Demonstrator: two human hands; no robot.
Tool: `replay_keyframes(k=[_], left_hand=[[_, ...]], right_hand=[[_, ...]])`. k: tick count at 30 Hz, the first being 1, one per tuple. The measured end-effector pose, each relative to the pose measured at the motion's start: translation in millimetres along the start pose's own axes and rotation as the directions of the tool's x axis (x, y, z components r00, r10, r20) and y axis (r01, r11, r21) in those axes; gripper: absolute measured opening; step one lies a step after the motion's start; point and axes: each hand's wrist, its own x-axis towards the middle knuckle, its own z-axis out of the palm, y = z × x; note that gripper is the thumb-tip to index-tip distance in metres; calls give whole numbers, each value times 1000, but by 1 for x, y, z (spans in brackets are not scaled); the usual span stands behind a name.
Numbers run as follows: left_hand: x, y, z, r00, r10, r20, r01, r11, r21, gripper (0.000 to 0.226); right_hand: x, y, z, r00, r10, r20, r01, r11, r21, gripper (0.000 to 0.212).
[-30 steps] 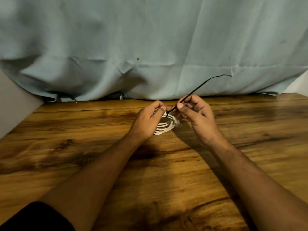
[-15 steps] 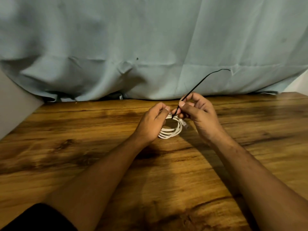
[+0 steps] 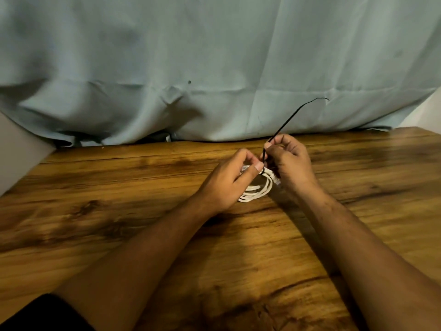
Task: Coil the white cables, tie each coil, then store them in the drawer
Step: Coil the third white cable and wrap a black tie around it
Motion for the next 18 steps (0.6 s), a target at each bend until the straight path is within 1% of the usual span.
replay_keyframes(k=[5,8,11,15,18], left_hand=[[1,0,-1,1000,26,-4,-26,998,-58,15],[1,-1,0,999,-40,-7,38,990,-137,16],[2,-5,-2,992,-117,-42,106,973,-207,16],[3,-5,-3,986,-152,-70,135,969,-205,14],[4,-5,-2,985,-146,-94,124,971,-202,15]], right_hand=[[2,0,-1,1000,7,13,-8,1000,14,20],[-1,-4,0,999,-1,38,-1,999,42,20],[-3,-11,1,997,-22,67,15,995,99,22],[-6,-13,7,985,-60,163,42,993,112,22],[-6,-14,7,982,-81,169,65,993,98,22]])
